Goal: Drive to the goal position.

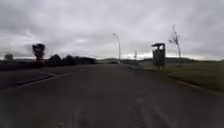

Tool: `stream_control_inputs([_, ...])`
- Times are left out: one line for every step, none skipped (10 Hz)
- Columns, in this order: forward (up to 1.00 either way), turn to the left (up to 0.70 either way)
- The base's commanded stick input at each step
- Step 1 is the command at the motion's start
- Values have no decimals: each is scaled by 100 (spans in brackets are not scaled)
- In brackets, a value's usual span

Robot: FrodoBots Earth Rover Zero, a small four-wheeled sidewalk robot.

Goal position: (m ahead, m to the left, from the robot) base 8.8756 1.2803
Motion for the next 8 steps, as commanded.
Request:
stream_control_inputs([100,0])
stream_control_inputs([100,0])
stream_control_inputs([100,0])
stream_control_inputs([100,0])
stream_control_inputs([100,0])
stream_control_inputs([100,0])
stream_control_inputs([100,0])
stream_control_inputs([100,0])
